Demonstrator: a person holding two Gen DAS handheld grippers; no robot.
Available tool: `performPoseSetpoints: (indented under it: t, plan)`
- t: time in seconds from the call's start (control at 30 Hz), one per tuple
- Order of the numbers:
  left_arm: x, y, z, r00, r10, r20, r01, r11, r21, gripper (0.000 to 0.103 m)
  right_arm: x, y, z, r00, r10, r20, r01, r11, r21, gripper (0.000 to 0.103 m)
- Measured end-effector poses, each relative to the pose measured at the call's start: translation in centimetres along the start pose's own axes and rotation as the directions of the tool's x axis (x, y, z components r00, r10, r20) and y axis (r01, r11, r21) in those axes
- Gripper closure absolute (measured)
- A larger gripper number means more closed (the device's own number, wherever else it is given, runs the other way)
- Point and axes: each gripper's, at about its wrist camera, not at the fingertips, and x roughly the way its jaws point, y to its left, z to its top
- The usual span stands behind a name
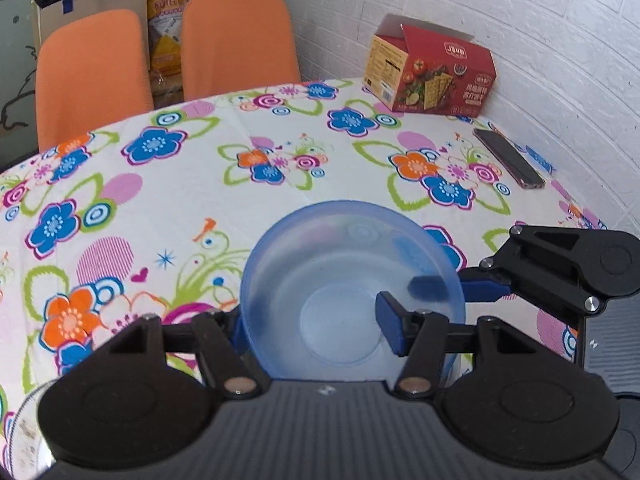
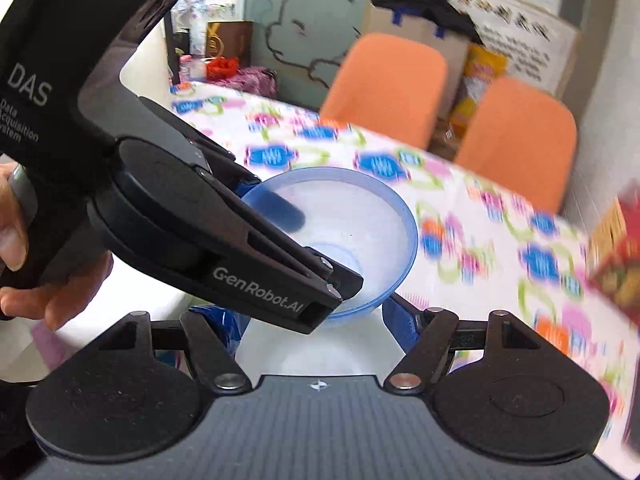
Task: Organize plates and bowls
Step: 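Lower the blue bowl with the left tool into the white bowl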
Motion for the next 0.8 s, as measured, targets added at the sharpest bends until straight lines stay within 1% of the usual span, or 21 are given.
performPoseSetpoints:
  t: [0.1,0.13,0.17,0.2,0.3,0.37,0.5,0.7,0.8]
  plan:
    - [0.2,-1.0,-0.7,0.999,0.047,0.007,-0.047,0.998,0.037,0.041,0.3,-0.2,-1.6,1.000,0.007,-0.003,-0.007,1.000,0.027,0.045]
    - [0.2,-1.1,-0.7,0.999,0.051,0.009,-0.051,0.998,0.040,0.038,0.2,-0.3,-2.2,1.000,0.013,0.007,-0.013,0.999,0.034,0.045]
    - [0.1,-1.1,-0.8,0.998,0.055,0.009,-0.055,0.998,0.044,0.030,0.1,-0.4,-2.5,1.000,0.013,0.012,-0.014,0.999,0.039,0.045]
    - [0.0,-1.1,-0.8,0.998,0.067,0.012,-0.067,0.997,0.049,0.028,-0.2,-0.3,-2.9,1.000,0.012,0.017,-0.013,0.999,0.041,0.045]
    - [0.0,-0.9,-0.7,0.993,0.111,0.025,-0.113,0.992,0.058,0.027,-0.7,-0.4,-3.9,1.000,-0.003,0.024,0.002,1.000,0.030,0.044]
    - [0.0,-0.4,-0.5,0.994,0.109,0.021,-0.110,0.993,0.041,0.025,-0.9,-0.4,-4.5,0.999,-0.024,0.024,0.023,1.000,0.016,0.044]
    - [-0.4,0.3,-0.4,0.994,0.110,0.022,-0.110,0.994,0.011,0.025,-1.5,-0.7,-5.4,1.000,0.006,0.029,-0.007,0.999,0.050,0.044]
    - [-2.0,0.3,-0.9,0.988,0.136,0.070,-0.136,0.991,0.007,0.024,-2.7,-0.6,-6.8,1.000,-0.002,0.025,0.001,0.997,0.073,0.044]
    - [-2.6,0.1,-1.2,0.984,0.152,0.092,-0.153,0.988,0.005,0.023,-4.0,-0.4,-7.8,0.999,-0.012,0.037,0.009,0.997,0.082,0.044]
